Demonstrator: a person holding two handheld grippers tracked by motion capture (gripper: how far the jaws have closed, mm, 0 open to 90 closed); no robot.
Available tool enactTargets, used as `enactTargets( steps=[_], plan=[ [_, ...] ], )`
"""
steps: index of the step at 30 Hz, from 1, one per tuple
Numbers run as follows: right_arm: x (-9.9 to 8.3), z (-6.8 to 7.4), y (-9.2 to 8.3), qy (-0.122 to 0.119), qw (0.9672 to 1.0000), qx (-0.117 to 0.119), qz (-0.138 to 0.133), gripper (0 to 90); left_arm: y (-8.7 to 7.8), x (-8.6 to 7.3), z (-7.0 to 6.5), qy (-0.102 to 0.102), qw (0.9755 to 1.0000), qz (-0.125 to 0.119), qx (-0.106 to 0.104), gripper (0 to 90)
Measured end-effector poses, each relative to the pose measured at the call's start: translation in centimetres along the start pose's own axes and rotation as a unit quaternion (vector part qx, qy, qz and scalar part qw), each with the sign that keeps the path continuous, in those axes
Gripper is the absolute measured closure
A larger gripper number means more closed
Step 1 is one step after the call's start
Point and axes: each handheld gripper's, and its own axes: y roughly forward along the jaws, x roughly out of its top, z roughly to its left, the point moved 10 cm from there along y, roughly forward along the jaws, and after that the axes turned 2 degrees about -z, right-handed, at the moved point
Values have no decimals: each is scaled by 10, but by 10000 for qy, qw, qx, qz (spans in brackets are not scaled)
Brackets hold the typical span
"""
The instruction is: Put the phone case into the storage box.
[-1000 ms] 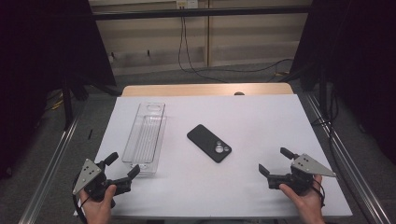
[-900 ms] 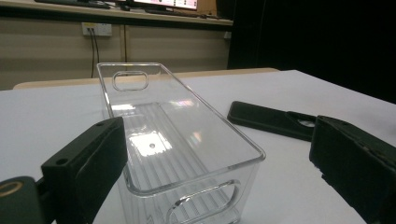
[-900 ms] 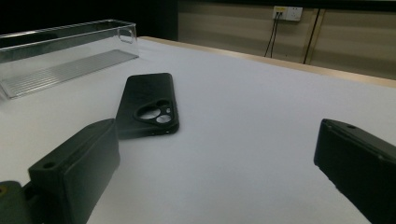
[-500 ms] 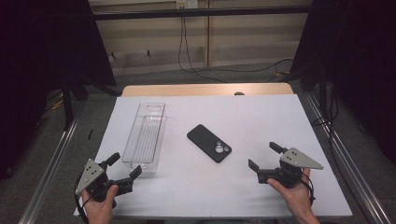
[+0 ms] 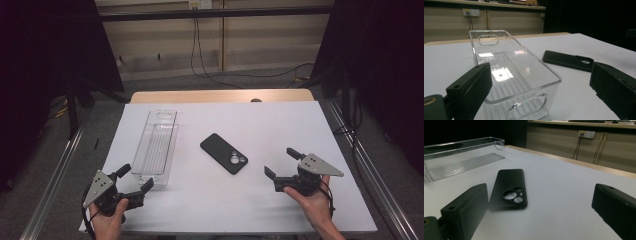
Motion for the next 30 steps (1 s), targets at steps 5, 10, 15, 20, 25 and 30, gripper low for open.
enactTargets(
  steps=[5,10,15,20,25,30],
  plan=[
    [6,-1,11,7,10000,15,-53,2,0,0,1,-26,10000,-1,19,43],
    [13,2,23,-33,9999,61,-104,1,1,2,1,17,10000,-16,47,43],
    [20,4,34,-82,9998,112,-146,1,0,1,1,67,9999,3,87,43],
    [24,6,47,-153,9997,159,-126,0,2,3,1,65,9999,-28,126,42],
    [29,10,58,-182,9995,216,-138,0,2,3,2,-65,9999,-44,92,42],
    [35,13,68,-175,9992,298,-201,2,1,2,2,-85,9999,-13,79,42]
  ],
)
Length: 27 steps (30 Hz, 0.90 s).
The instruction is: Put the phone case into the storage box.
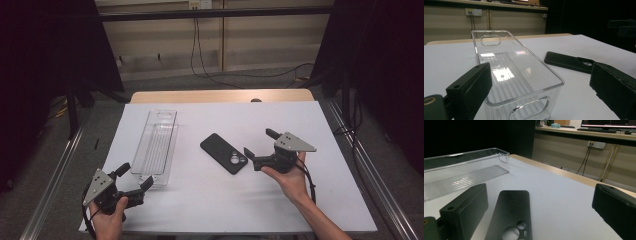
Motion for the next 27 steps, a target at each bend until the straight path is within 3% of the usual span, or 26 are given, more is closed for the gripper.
enactTargets(
  steps=[4,6,16,24,27],
  plan=[
    [3,1,9,-32,10000,32,15,0,-1,1,-2,27,9999,-38,-115,39],
    [4,1,14,-66,10000,37,12,1,-1,0,-2,108,9999,-9,-72,38],
    [9,-1,41,-120,9999,75,-42,6,0,0,-2,72,9999,19,-71,38],
    [10,-6,59,-176,9998,47,31,9,0,-2,4,-143,9999,16,29,33],
    [9,-7,64,-154,9999,50,54,14,0,-2,3,-127,9999,24,14,33]
  ],
)
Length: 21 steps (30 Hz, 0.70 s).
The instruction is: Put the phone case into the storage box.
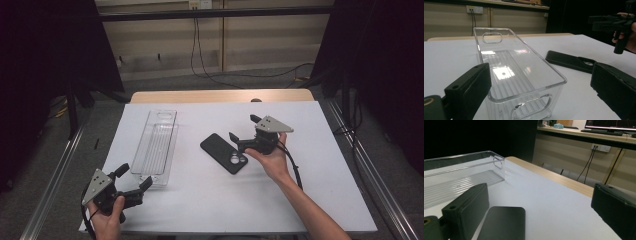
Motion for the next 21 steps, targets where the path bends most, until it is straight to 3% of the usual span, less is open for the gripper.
enactTargets(
  steps=[13,21],
  plan=[
    [1,-8,25,95,9999,-34,-17,54,0,0,-1,44,10000,19,-15,33],
    [1,-10,41,123,9999,-28,17,133,-1,0,0,45,10000,18,-27,33]
  ],
)
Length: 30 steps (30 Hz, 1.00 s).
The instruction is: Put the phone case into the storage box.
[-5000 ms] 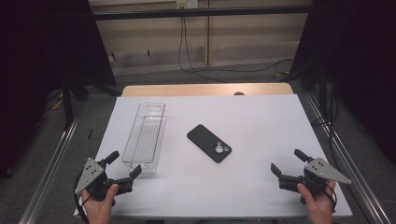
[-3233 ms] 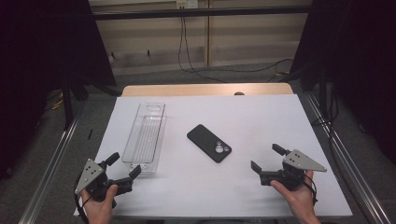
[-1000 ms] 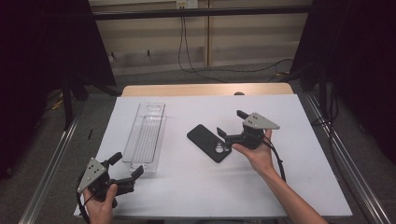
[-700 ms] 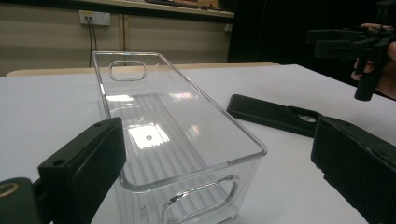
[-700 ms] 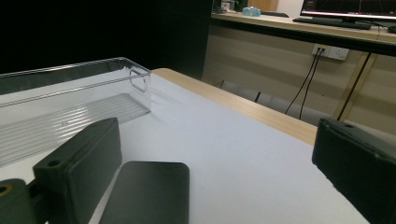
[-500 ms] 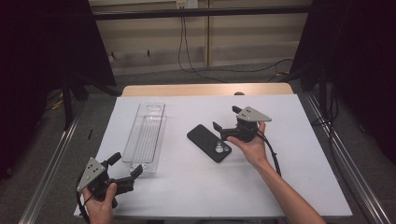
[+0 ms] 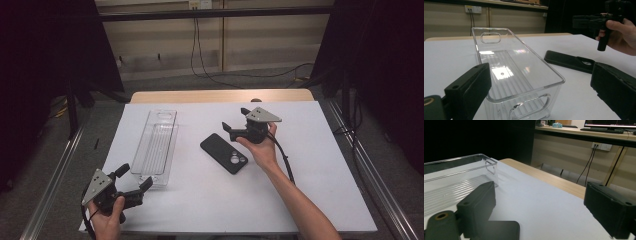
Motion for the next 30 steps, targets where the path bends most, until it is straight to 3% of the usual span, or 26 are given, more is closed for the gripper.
enactTargets(
  steps=[11,16,19,22,25,26,30],
  plan=[
    [-2,-8,17,91,9999,-42,33,282,-1,0,1,-9,10000,-7,8,33],
    [-2,-6,23,166,9998,79,54,453,-1,0,1,-32,10000,0,16,33],
    [-5,-8,25,183,9997,100,141,483,-1,0,1,-29,10000,-11,10,33],
    [-8,-10,27,192,9992,174,316,603,-1,0,1,-35,10000,-18,16,33],
    [-6,-8,28,230,9989,259,323,647,-1,0,1,-42,10000,-14,4,33],
    [-6,-8,29,241,9986,279,389,706,-2,0,2,-36,10000,-16,22,33],
    [-8,-6,29,303,9973,390,541,807,-2,0,2,-35,10000,-13,18,33]
  ],
)
